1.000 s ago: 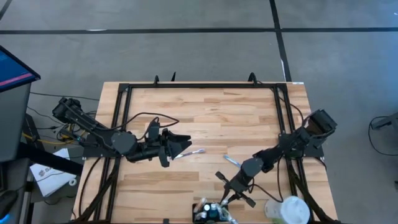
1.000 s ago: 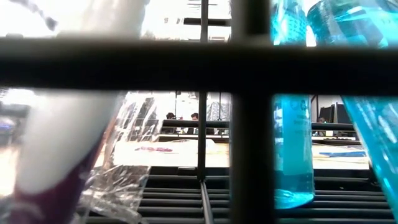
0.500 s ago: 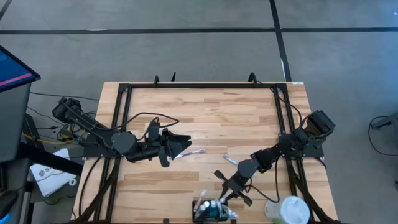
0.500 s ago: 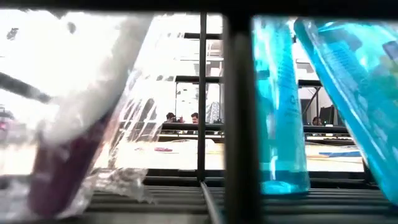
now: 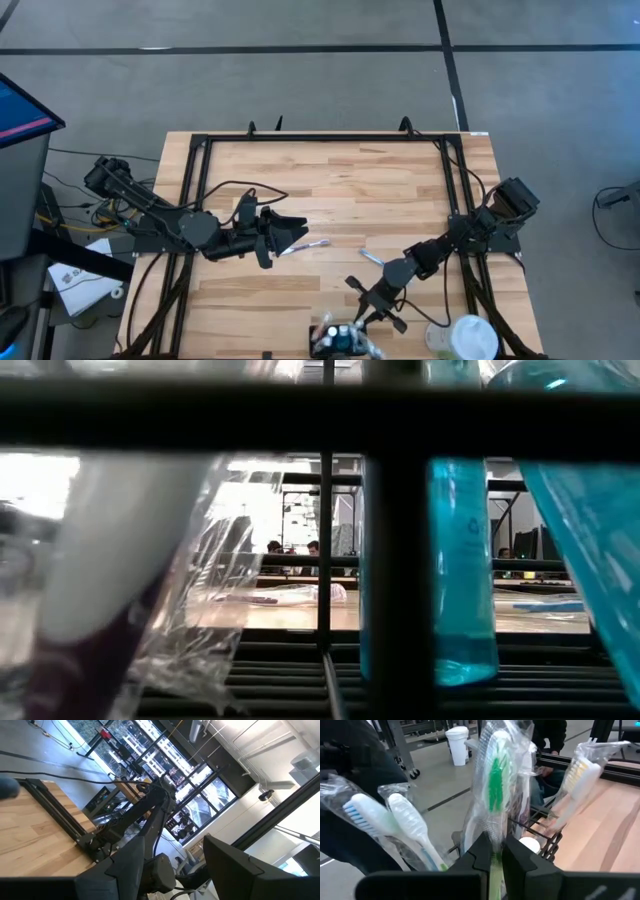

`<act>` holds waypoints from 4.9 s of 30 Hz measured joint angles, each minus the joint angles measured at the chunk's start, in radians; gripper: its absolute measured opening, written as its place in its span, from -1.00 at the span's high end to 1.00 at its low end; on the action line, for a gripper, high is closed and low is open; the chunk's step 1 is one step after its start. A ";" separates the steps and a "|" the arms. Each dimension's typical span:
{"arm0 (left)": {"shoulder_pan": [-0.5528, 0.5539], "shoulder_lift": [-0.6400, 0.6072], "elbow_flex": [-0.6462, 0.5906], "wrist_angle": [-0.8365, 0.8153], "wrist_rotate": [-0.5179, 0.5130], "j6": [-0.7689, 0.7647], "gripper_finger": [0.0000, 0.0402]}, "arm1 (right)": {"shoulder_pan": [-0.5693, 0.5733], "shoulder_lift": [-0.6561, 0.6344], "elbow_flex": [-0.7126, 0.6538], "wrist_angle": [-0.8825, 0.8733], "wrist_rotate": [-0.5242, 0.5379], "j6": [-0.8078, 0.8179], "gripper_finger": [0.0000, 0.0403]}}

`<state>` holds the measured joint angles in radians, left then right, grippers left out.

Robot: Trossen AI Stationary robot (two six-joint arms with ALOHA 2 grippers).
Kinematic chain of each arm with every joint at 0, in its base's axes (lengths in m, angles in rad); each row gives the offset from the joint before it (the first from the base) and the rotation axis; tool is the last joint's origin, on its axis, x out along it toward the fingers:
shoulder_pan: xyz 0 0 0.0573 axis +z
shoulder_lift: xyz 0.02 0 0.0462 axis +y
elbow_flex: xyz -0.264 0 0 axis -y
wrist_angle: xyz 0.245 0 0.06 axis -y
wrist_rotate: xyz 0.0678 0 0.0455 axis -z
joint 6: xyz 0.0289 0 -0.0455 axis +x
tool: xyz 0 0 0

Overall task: Pick & Place toothbrushing station
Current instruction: Put the green toothbrush into the black mesh organizer, then put the purple toothbrush into the black mesh organizer

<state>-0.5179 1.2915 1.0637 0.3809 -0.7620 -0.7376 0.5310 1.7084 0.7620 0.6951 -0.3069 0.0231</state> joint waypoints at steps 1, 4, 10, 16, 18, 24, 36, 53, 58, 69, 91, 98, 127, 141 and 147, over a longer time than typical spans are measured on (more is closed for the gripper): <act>0.000 0.000 0.000 0.000 0.000 0.000 0.00 | 0.003 0.000 0.000 0.000 0.000 0.000 0.91; 0.000 0.000 0.000 0.000 0.000 0.000 0.00 | 0.006 0.000 0.000 0.000 0.000 -0.004 0.91; 0.000 0.000 0.000 0.000 -0.015 0.000 0.00 | 0.016 0.002 0.000 0.011 -0.005 -0.005 0.91; 0.000 0.000 0.000 0.001 -0.017 0.000 0.00 | 0.016 0.083 -0.001 0.143 -0.056 0.049 0.91; 0.000 0.000 0.000 0.000 -0.018 -0.001 0.00 | 0.016 0.100 -0.002 0.170 -0.068 0.068 0.91; 0.000 0.000 0.000 0.001 -0.018 -0.003 0.00 | 0.010 0.105 -0.002 0.194 -0.070 0.071 0.91; 0.000 0.000 0.000 0.001 -0.019 -0.004 0.00 | 0.003 0.105 -0.002 0.168 -0.007 0.026 0.91; 0.000 0.000 0.000 0.000 -0.019 -0.004 0.00 | 0.003 0.105 0.000 0.128 -0.009 0.064 0.84; 0.000 0.000 0.000 0.000 -0.027 -0.004 0.00 | 0.003 0.105 0.000 0.116 -0.010 0.075 0.74; 0.000 0.000 0.000 0.001 -0.033 -0.008 0.00 | 0.006 0.105 0.000 0.116 -0.010 0.134 0.24; 0.000 0.000 0.000 0.000 -0.031 0.009 0.00 | 0.025 -0.049 -0.001 -0.157 0.078 0.182 -0.14; 0.004 0.000 0.000 0.001 -0.031 0.037 0.00 | 0.030 -0.127 -0.002 -0.391 0.096 0.153 -0.17; 0.033 0.000 0.000 -0.476 -0.035 -0.173 0.29 | -0.124 -0.528 0.000 -0.896 0.335 0.350 0.61; 0.158 0.000 0.000 -0.859 0.332 -0.123 0.82 | -0.223 -0.525 0.065 -0.889 0.341 0.523 0.99; 0.182 0.000 -0.035 -0.900 0.423 -0.026 0.98 | -0.260 -0.525 0.139 -0.894 0.539 0.583 1.00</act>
<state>-0.3355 1.2919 1.0284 -0.5189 -0.3385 -0.7640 0.2710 1.1839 0.9014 -0.1993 0.2324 0.6064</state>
